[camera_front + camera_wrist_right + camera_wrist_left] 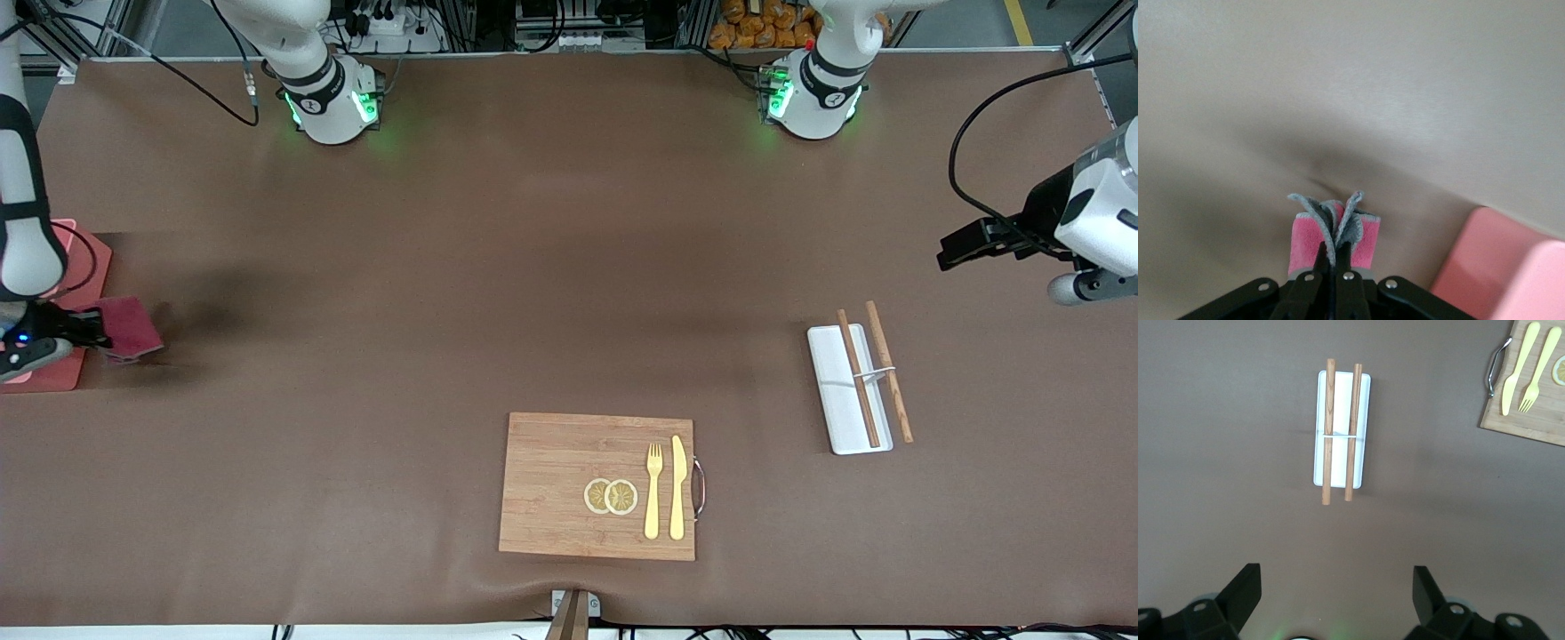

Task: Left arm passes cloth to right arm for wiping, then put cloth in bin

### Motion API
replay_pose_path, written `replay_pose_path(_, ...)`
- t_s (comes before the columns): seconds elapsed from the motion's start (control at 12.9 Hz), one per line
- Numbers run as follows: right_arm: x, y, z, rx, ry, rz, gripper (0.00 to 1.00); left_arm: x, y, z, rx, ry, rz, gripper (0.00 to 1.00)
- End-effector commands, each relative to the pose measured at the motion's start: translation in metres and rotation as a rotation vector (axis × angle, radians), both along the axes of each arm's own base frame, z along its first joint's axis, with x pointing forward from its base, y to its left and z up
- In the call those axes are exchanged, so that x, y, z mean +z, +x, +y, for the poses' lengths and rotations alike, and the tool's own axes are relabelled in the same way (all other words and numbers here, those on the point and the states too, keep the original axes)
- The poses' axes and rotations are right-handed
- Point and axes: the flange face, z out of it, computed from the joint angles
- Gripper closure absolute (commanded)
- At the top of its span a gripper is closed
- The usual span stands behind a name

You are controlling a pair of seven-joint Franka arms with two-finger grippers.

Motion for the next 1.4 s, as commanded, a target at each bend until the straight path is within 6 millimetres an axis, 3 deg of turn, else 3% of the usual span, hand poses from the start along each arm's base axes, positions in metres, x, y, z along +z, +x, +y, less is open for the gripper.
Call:
replay_pose_path(0.0,0.057,0.004,-0.008,0.073,-0.067,0.009,1.0,0.006,-0.024,-0.002,-0.021,0.03,-0.013,0.0)
replay_pose_path(0.16,0.053,0.007,-0.007,0.072,-0.062,0.04,1.0,0.008,-0.026,-0.002,-0.029,0.03,-0.027,0.0)
replay_pose_path(0.47,-0.019,0.017,0.015,0.003,-0.039,0.135,1.0,0.011,-0.028,0.014,-0.065,0.026,-0.024,0.0)
replay_pose_path(0.62,-0.045,0.017,0.024,-0.003,-0.021,0.169,1.0,0.013,-0.028,0.017,-0.061,0.025,-0.027,0.0)
replay_pose_path(1.01,-0.073,0.032,0.11,0.004,0.027,0.22,1.0,0.011,-0.026,0.011,-0.065,0.026,-0.024,0.0)
replay_pose_path(1.32,-0.078,0.047,0.21,-0.046,0.093,0.25,1.0,0.01,-0.025,0.013,-0.07,0.04,-0.023,0.0)
